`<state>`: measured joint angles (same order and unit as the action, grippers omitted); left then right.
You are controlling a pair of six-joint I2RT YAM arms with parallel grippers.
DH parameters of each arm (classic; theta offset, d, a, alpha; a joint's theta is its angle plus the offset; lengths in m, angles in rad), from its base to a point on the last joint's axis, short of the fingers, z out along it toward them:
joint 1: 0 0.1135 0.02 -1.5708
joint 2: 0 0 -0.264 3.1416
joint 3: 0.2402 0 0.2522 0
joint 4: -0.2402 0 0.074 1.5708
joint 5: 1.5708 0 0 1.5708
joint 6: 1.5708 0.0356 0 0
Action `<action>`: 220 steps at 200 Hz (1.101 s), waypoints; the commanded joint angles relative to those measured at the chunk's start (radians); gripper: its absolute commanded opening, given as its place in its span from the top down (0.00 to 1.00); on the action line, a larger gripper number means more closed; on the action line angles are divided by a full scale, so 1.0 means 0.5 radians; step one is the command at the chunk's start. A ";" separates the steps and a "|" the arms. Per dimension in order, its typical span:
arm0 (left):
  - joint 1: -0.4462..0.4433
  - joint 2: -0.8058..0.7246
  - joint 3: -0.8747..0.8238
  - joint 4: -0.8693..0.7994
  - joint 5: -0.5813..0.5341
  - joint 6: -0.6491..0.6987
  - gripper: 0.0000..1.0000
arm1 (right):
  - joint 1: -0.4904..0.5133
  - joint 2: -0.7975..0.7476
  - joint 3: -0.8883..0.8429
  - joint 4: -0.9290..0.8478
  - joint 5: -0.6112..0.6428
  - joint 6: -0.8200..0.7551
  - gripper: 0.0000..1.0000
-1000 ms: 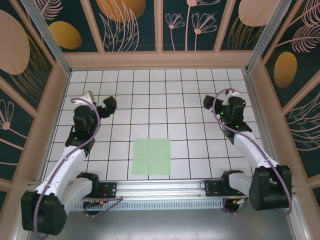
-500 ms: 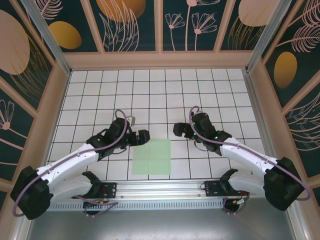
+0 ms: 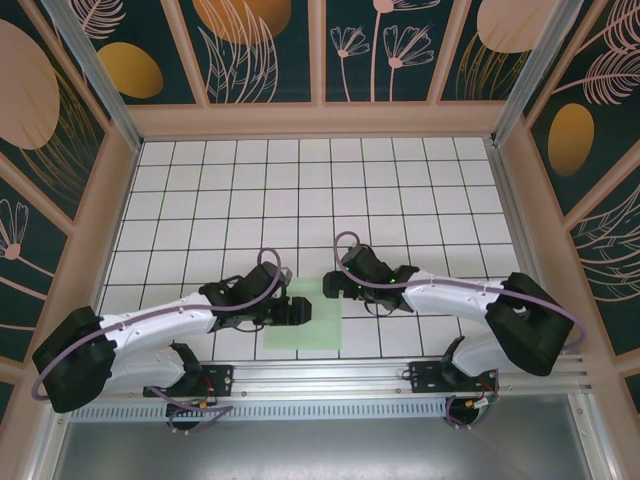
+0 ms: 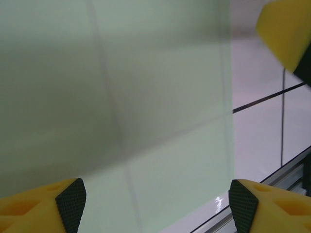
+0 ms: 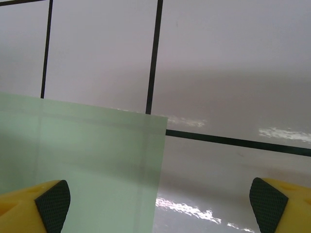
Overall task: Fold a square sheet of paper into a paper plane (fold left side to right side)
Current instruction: Pick up the square sheet of paper from the bottom-center of the table.
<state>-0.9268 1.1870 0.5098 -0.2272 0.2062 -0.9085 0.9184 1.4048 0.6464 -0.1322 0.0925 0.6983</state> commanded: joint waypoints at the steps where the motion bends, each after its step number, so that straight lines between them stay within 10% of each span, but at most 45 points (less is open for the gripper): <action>1: -0.028 0.039 -0.051 0.064 0.042 -0.075 0.19 | 0.028 0.094 0.120 -0.042 0.102 0.035 0.02; 220: -0.038 0.142 -0.159 0.196 0.011 -0.125 0.17 | 0.232 0.396 0.347 -0.088 -0.303 0.070 0.23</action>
<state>-0.9390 1.2339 0.4450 -0.1055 0.2131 -0.9562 1.0039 1.6131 0.8017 -0.1619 0.0574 0.7143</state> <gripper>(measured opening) 0.823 0.784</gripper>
